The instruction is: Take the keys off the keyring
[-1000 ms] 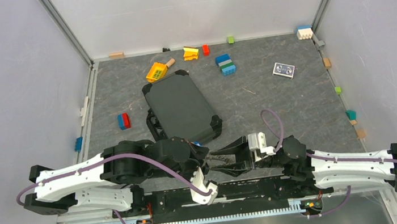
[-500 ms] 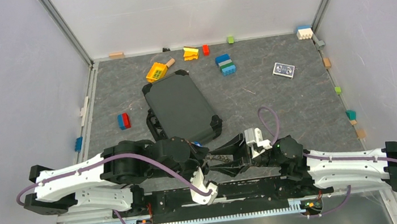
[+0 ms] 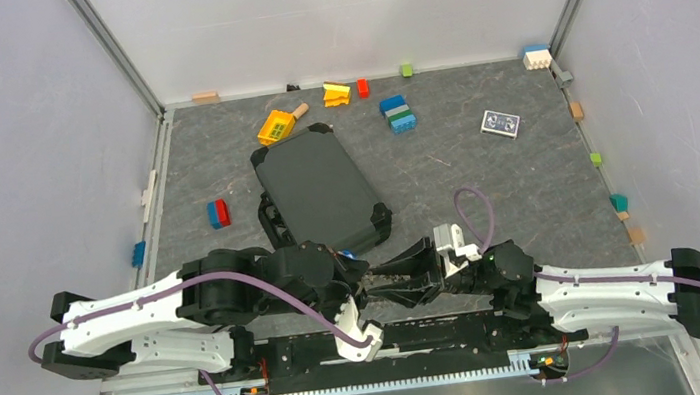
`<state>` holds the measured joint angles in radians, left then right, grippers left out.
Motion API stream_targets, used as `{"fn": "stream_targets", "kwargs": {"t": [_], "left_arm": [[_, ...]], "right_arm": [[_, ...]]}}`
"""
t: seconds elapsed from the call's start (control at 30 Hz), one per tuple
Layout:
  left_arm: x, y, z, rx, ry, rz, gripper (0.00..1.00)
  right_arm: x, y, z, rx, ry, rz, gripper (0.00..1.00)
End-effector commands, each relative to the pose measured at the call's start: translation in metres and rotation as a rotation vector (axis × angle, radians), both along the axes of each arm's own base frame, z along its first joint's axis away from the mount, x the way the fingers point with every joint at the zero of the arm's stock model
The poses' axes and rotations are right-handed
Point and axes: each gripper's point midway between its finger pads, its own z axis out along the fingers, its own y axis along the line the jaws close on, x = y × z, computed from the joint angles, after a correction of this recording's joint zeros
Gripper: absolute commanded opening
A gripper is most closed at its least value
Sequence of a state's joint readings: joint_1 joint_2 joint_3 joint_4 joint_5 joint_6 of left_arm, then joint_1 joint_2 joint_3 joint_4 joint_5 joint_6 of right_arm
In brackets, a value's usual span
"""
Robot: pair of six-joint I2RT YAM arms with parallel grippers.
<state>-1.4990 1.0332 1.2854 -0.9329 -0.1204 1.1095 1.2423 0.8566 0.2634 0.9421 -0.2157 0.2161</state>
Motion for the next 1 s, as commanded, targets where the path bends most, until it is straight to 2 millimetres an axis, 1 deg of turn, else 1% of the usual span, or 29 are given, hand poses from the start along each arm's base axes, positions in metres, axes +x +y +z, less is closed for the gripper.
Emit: {"fn": "stream_targets", "kwargs": {"t": [0.0,0.57,0.7,0.87,0.97], "left_arm": [[0.000,-0.007,0.022,-0.084,-0.038,-0.035,0.02],[0.001,-0.008,0.021,-0.083,-0.033,-0.027,0.02],[0.001,-0.008,0.022,-0.093,-0.011,-0.007,0.02],[0.002,-0.009,0.023,-0.100,0.014,0.024,0.02],[0.002,-0.010,0.023,-0.101,0.022,0.036,0.02]], "right_arm": [[-0.007,-0.004,0.016,0.068,-0.028,0.033,0.42],[-0.005,-0.004,0.018,0.080,-0.045,0.022,0.28],[-0.008,-0.006,0.019,0.082,-0.105,0.024,0.28],[-0.005,-0.011,0.024,0.093,-0.191,-0.013,0.20],[-0.006,-0.013,0.026,0.095,-0.241,-0.024,0.18]]}}
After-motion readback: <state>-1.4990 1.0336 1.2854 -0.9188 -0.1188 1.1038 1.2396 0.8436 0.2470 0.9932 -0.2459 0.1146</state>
